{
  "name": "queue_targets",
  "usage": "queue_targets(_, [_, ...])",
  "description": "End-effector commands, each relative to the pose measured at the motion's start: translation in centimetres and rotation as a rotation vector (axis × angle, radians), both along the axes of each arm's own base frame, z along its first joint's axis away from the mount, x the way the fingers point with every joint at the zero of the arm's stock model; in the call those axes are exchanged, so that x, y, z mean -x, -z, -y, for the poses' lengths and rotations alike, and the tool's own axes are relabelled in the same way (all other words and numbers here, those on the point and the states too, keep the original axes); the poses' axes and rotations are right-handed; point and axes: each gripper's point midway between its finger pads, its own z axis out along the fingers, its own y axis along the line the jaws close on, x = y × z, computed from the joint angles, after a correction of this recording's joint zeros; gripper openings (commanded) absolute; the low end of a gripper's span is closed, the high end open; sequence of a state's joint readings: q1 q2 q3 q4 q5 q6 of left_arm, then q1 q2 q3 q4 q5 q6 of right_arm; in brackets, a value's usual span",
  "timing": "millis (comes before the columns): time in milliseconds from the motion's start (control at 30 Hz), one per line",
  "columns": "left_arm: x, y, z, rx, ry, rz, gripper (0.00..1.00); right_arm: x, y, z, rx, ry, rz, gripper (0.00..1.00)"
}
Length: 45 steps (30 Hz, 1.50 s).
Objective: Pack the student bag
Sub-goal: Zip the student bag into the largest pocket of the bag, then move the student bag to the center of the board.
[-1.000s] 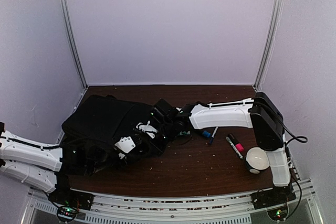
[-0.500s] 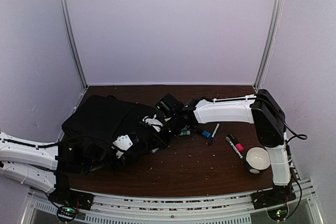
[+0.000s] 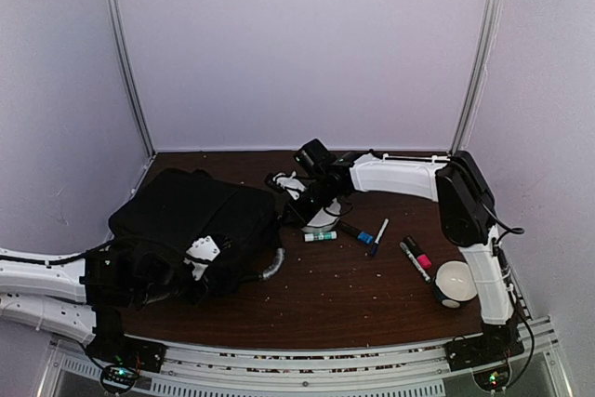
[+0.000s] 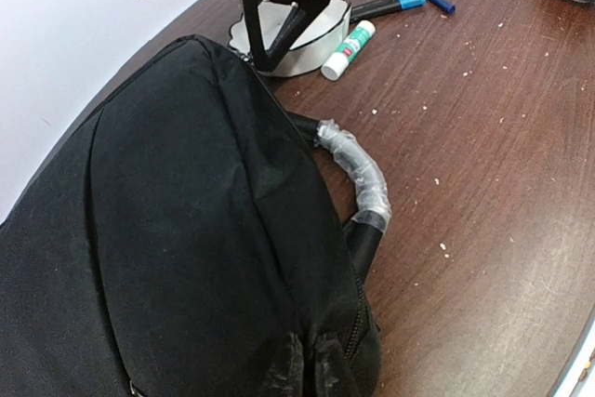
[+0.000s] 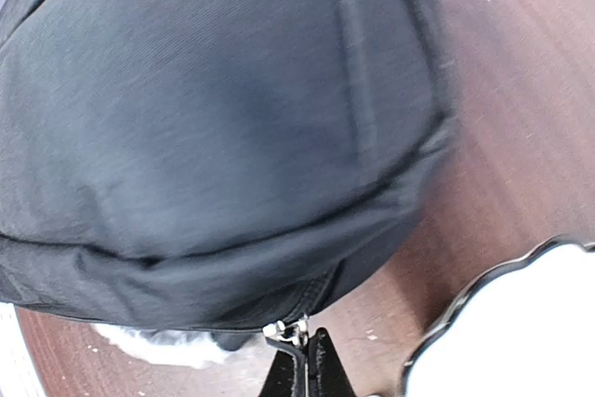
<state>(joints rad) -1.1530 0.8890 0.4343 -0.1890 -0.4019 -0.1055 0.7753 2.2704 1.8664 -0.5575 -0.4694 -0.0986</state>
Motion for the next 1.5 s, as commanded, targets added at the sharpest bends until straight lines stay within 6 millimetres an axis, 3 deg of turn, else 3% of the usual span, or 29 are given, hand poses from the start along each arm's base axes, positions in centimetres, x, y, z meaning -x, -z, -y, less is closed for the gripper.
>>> queue_targets(0, [0.1, -2.0, 0.0, 0.083, -0.042, -0.020, 0.00, -3.1, -0.9, 1.5, 0.048, 0.051, 0.100, 0.00])
queue_targets(167, [-0.4, -2.0, -1.2, 0.088, -0.129, -0.041, 0.00, -0.5, -2.2, 1.8, 0.026, -0.031, 0.087, 0.00])
queue_targets(367, [-1.6, -2.2, -4.5, 0.102, -0.333, -0.017, 0.00, 5.5, -2.6, 2.9, 0.004, -0.143, 0.058, 0.00])
queue_targets(467, [-2.0, -2.5, -6.0, 0.124, -0.404, 0.014, 0.01, 9.0, -2.7, 2.1, -0.010, -0.209, 0.035, 0.00])
queue_targets(533, [-2.1, -2.8, -6.8, 0.137, -0.439, 0.031, 0.34, 11.1, -3.1, 0.9, -0.030, -0.248, 0.019, 0.00])
queue_targets(567, [-2.1, -2.9, -6.9, 0.145, -0.439, 0.032, 0.45, 12.2, -3.3, 0.3, -0.036, -0.273, 0.013, 0.00])
queue_targets(633, [-1.8, -3.4, -6.3, 0.154, -0.389, 0.029, 0.56, 14.0, -4.0, -1.0, -0.053, -0.317, 0.013, 0.00])
queue_targets(733, [-0.9, -4.7, -4.2, 0.192, -0.251, 0.021, 0.62, 15.9, -5.0, -2.5, -0.078, -0.365, 0.014, 0.00])
queue_targets(833, [-0.2, -5.8, -1.9, 0.223, -0.118, 0.038, 0.72, 16.7, -5.8, -3.4, -0.111, -0.376, -0.011, 0.00])
queue_targets(933, [0.1, -6.3, 0.2, 0.231, -0.021, 0.061, 0.73, 16.9, -6.0, -3.2, -0.115, -0.374, -0.023, 0.00])
queue_targets(1200, [0.0, -3.5, 6.0, 0.091, 0.154, 0.041, 0.72, 15.4, -3.9, -1.5, -0.065, -0.340, -0.025, 0.00])
queue_targets(1467, [-1.4, -1.2, 6.5, 0.018, 0.111, 0.062, 0.58, 15.0, -4.1, -1.2, -0.078, -0.325, -0.035, 0.00])
